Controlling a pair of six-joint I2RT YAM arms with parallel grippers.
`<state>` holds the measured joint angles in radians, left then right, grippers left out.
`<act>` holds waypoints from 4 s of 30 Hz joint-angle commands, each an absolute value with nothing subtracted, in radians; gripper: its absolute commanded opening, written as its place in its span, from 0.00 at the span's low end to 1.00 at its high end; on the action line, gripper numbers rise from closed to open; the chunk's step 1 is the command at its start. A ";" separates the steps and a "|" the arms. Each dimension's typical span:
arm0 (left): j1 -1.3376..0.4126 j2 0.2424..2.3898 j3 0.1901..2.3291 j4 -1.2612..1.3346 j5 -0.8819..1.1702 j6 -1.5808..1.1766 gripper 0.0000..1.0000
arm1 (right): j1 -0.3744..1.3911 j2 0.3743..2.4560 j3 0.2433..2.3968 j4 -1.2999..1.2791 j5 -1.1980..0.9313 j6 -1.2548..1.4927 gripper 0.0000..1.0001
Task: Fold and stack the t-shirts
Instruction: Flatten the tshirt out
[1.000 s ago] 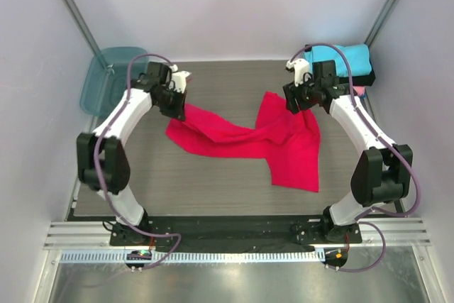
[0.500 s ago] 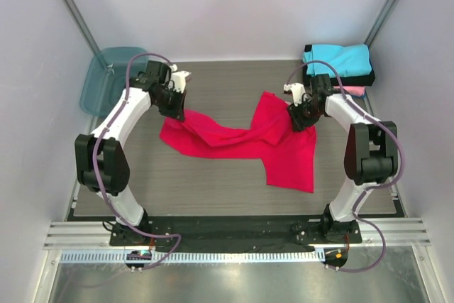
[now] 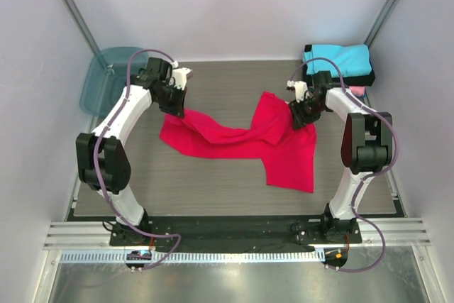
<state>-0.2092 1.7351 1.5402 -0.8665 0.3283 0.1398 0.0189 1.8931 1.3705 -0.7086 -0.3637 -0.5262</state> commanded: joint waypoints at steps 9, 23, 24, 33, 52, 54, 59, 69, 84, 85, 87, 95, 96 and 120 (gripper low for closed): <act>-0.229 1.763 1.598 -0.857 0.322 0.153 0.03 | -0.020 1.914 1.419 -0.756 -0.399 -0.499 0.48; -0.256 1.776 1.609 -0.856 0.304 0.163 0.03 | -0.020 1.959 1.434 -0.796 -0.465 -0.509 0.49; -0.258 1.776 1.609 -0.854 0.302 0.163 0.03 | -0.020 1.962 1.434 -0.798 -0.465 -0.508 0.48; -0.275 1.781 1.600 -0.850 0.295 0.167 0.03 | -0.020 1.968 1.465 -0.807 -0.486 -0.506 0.11; -0.245 2.080 2.032 -0.786 0.123 0.232 0.19 | -0.020 1.861 1.836 -0.790 -0.621 -0.331 0.01; -0.247 2.138 2.080 -0.773 0.072 0.227 0.35 | -0.020 1.884 1.847 -0.781 -0.624 -0.316 0.01; -0.245 2.086 2.001 -0.716 -0.110 0.233 0.41 | -0.018 1.885 1.836 -0.775 -0.627 -0.316 0.01; -0.176 1.893 1.658 -0.787 0.078 0.161 0.36 | -0.018 1.858 1.769 -0.764 -0.629 -0.311 0.01; -0.107 2.187 1.890 -0.799 0.155 0.179 0.29 | 0.000 1.830 1.755 -0.776 -0.572 -0.334 0.01; -0.107 2.197 1.900 -0.796 0.153 0.178 0.29 | 0.000 1.830 1.753 -0.776 -0.568 -0.334 0.01; -0.103 2.232 1.940 -0.796 0.146 0.178 0.28 | 0.000 1.829 1.750 -0.776 -0.561 -0.337 0.01; -0.100 2.319 2.040 -0.805 0.135 0.184 0.27 | 0.000 1.839 1.755 -0.779 -0.545 -0.345 0.01; -0.100 2.321 2.040 -0.807 0.133 0.186 0.26 | 0.000 1.841 1.756 -0.779 -0.543 -0.345 0.01; -0.087 2.347 1.999 -0.821 0.179 0.192 0.26 | 0.049 1.858 1.756 -0.776 -0.522 -0.365 0.01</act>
<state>-0.0914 2.3444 1.9800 -0.8062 0.1509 0.1768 0.0471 1.8915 1.7496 -0.7914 -0.5289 -0.3511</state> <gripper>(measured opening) 0.260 0.036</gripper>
